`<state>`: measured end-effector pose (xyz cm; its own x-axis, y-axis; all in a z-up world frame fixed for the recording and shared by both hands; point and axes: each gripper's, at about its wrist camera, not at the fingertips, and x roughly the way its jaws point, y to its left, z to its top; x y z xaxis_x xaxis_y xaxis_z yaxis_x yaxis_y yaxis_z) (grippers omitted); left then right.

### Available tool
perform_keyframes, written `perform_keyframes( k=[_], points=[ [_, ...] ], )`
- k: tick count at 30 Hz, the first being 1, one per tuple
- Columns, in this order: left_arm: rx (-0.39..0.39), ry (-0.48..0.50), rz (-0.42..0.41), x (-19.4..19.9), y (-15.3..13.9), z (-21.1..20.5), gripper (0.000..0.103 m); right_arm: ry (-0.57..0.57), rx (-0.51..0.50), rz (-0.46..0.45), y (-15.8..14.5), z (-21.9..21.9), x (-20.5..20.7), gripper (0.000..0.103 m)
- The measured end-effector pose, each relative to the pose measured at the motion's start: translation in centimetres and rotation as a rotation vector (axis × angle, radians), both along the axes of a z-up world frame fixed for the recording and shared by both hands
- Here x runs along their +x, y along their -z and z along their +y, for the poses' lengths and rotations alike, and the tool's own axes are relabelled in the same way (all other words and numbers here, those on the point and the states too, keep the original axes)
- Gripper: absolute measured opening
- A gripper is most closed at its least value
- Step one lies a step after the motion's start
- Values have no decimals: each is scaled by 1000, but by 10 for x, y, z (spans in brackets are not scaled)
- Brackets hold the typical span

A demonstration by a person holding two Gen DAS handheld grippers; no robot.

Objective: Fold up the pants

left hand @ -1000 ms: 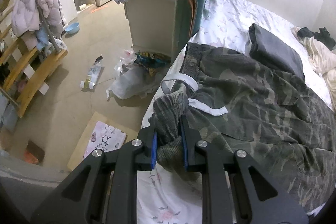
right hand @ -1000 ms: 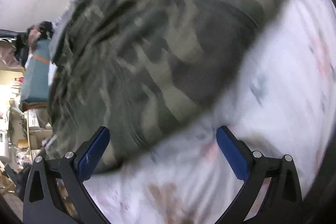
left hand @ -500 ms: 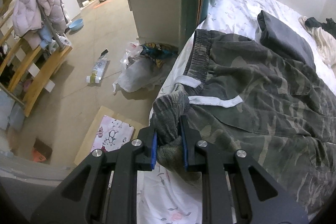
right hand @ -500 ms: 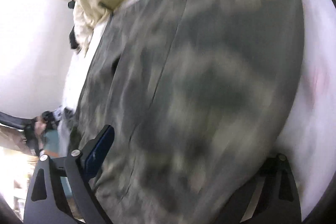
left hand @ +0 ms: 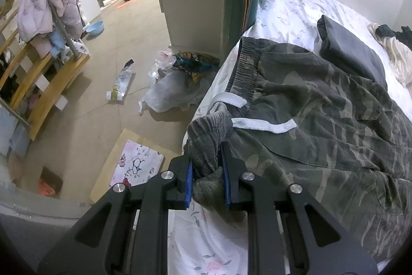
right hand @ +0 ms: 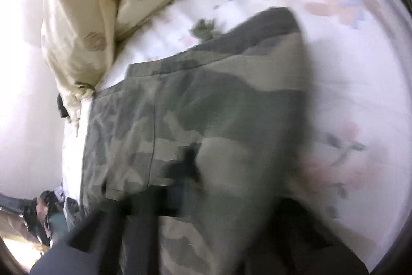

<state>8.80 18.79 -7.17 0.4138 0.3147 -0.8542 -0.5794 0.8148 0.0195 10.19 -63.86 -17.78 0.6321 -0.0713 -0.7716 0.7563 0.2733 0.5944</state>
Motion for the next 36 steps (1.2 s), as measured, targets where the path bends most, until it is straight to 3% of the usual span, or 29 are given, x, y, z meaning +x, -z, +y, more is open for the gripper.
perform_keyframes(
  k=[7, 11, 17, 21, 29, 33, 36],
  points=[
    [-38, -23, -23, -4, -12, 6, 16, -18, -180, 0, -70, 19, -11, 0],
    [-64, 3, -12, -1, -22, 14, 16, -13, -192, -36, -113, 18, -1, 0],
    [-230, -8, 7, 2, -31, 55, 15, -126, -287, -2, -182, 17, 57, 0],
    [-313, -14, 11, 27, -34, 74, 15, -256, -254, 81, -184, 9, 116, 0],
    [-290, 31, 9, 122, -45, 84, 15, -439, -339, 192, -183, 33, 247, 0],
    [-235, 57, 54, 182, -27, 88, 15, -525, -375, 315, -151, 47, 328, 0],
    [-211, 55, 122, 230, 2, 93, 15, -564, -379, 404, -108, 57, 386, 0]
  ],
)
